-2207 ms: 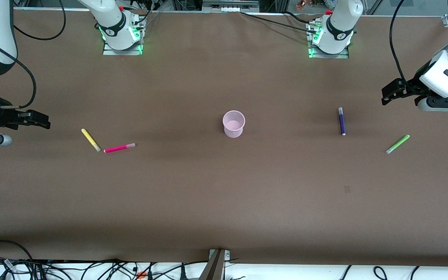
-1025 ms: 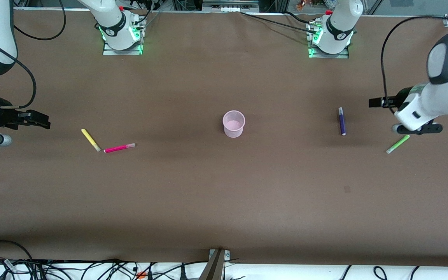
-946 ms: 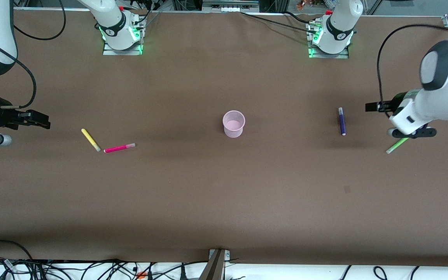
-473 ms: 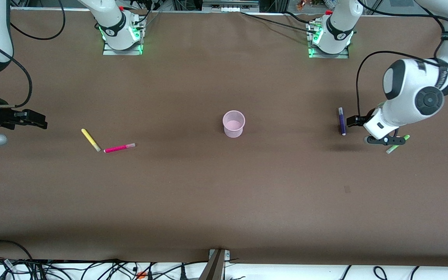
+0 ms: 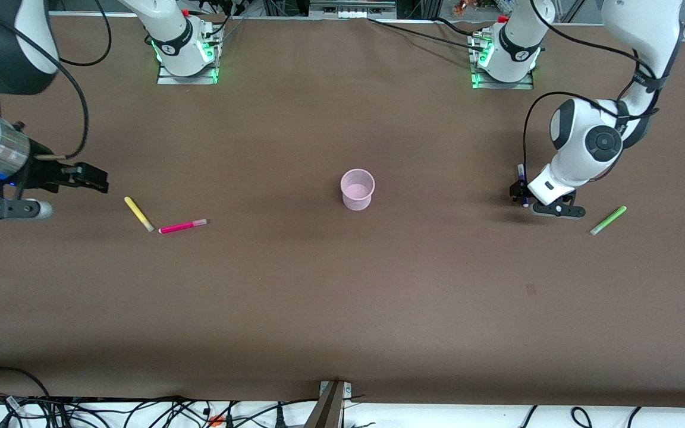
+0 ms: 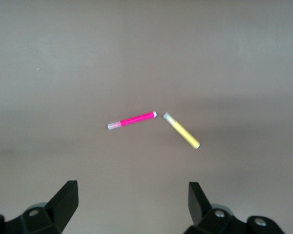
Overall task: Organize pens into pink holder with both arms
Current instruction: 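Grasp the purple marker with the left gripper while the right gripper grasps the pink marker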
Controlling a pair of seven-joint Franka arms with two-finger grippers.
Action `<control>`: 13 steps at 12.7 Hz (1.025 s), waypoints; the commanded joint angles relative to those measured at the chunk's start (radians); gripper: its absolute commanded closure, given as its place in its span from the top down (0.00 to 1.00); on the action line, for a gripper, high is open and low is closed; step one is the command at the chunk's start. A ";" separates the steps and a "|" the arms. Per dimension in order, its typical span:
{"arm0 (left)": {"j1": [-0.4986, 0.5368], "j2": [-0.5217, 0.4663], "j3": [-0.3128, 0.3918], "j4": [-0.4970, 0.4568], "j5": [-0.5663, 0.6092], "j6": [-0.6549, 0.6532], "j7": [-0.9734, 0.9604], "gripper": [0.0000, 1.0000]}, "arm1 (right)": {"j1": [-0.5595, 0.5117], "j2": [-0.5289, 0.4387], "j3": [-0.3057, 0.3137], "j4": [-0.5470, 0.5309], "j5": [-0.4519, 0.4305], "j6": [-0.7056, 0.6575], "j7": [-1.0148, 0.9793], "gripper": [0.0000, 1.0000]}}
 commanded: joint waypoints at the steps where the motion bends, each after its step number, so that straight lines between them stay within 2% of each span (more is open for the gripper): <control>1: 0.004 0.010 -0.001 -0.034 0.015 0.059 0.021 0.80 | -0.004 0.112 -0.003 0.013 0.087 -0.008 0.168 0.98; 3: 0.011 0.012 -0.001 -0.037 0.015 0.059 0.023 0.51 | -0.008 0.155 -0.004 -0.022 0.115 0.037 0.208 0.98; 4: 0.009 0.010 -0.001 -0.039 0.015 0.056 0.023 0.47 | -0.011 0.164 -0.008 -0.043 0.114 0.076 0.210 0.98; 5: 0.011 0.010 -0.001 -0.039 0.015 0.056 0.025 0.37 | -0.014 0.173 -0.009 -0.068 0.114 0.109 0.211 0.98; 7: 0.011 0.007 -0.001 -0.040 0.015 0.055 0.029 0.36 | -0.008 0.181 -0.012 -0.109 0.105 0.164 0.234 0.98; 8: 0.012 0.007 -0.001 -0.039 0.015 0.053 0.038 0.31 | -0.008 0.183 -0.011 -0.120 0.103 0.179 0.240 0.98; 10: 0.032 0.006 -0.002 -0.039 0.015 0.052 0.052 0.09 | 0.003 0.183 -0.011 -0.135 0.103 0.193 0.248 0.94; 11: 0.037 0.004 -0.002 -0.039 0.015 0.042 0.052 0.00 | 0.001 0.183 -0.011 -0.137 0.103 0.195 0.266 0.95; 13: 0.038 -0.005 -0.004 -0.032 0.015 0.025 0.051 0.00 | 0.001 0.181 -0.012 -0.136 0.088 0.196 0.277 0.99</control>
